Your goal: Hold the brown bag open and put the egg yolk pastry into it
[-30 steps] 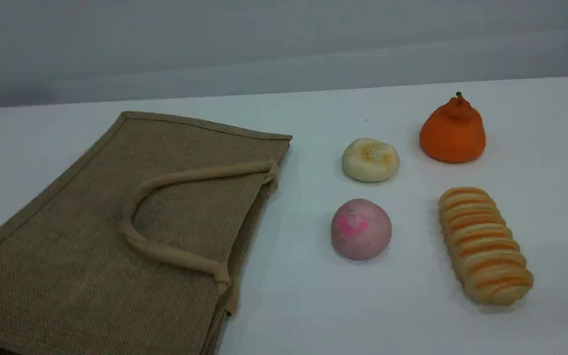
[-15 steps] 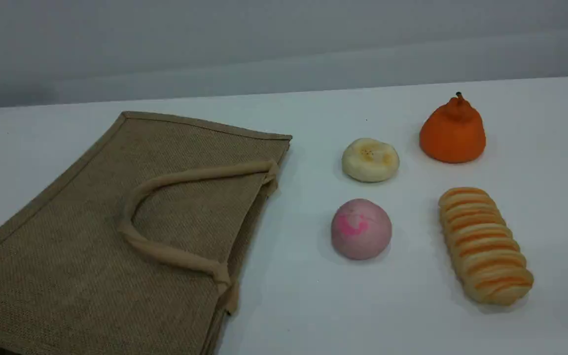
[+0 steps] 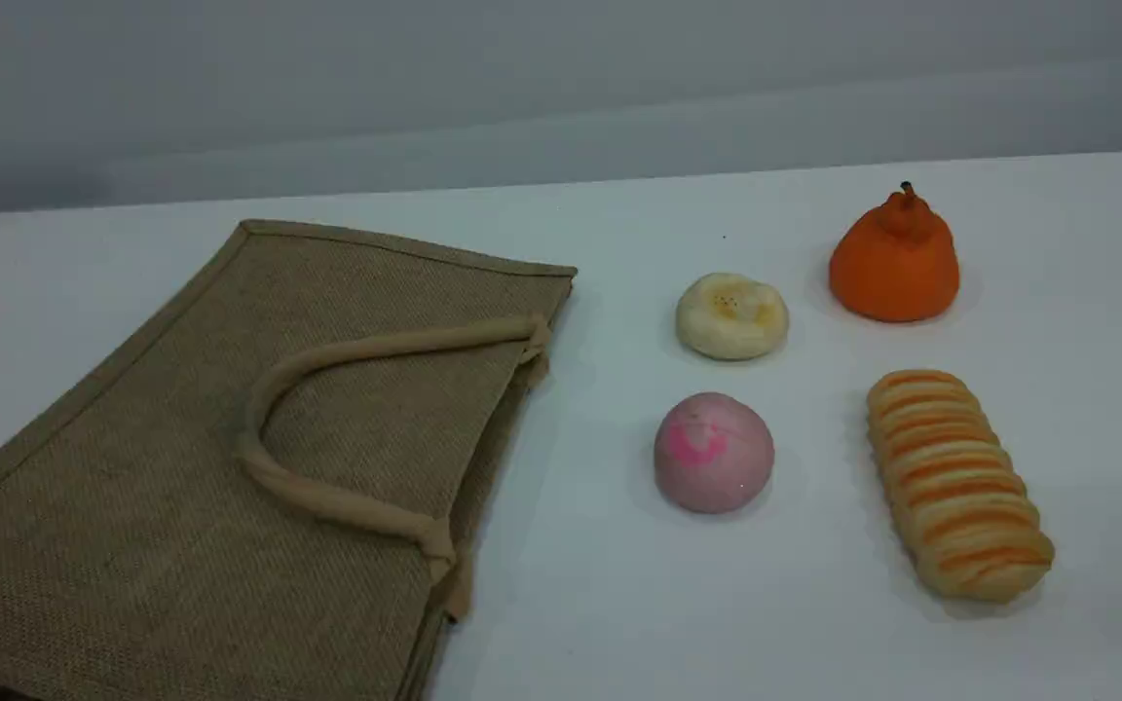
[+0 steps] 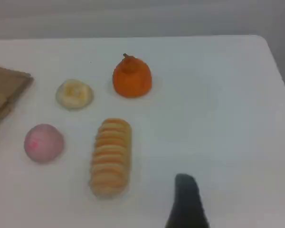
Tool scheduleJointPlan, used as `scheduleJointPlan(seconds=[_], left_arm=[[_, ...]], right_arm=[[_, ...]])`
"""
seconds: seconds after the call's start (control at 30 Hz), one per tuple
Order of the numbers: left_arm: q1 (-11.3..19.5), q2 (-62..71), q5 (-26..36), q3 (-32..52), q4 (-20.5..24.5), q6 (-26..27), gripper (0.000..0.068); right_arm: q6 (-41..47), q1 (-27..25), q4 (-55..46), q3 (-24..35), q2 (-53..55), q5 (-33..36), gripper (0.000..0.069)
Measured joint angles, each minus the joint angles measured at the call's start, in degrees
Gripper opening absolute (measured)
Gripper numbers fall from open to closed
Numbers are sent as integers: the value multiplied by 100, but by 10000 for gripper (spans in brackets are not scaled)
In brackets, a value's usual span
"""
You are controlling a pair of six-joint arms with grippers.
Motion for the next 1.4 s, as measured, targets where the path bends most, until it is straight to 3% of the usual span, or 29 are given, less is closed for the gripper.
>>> scheduleJointPlan(seconds=[0.5,0.8,1.03,1.2,1.4], left_arm=[[0,0,0,0,0,0,498],[0,31,-73,-38,0,236,498],[0,582,-111,-104,-20,178,498],[0,1063,-614,-418,-32,42,498],[0,1934,-793,-788,-44,37,498]], right_arm=[[-15,0,257,0,0,-7,443],[-1376,3,1204,-52,0,-66,419],[-1411,7,1289,-84,369,-119,414],[-1397,7,1633,-268,799,-748,414],[-1783,7,2243,-282,1581,-1486,414]])
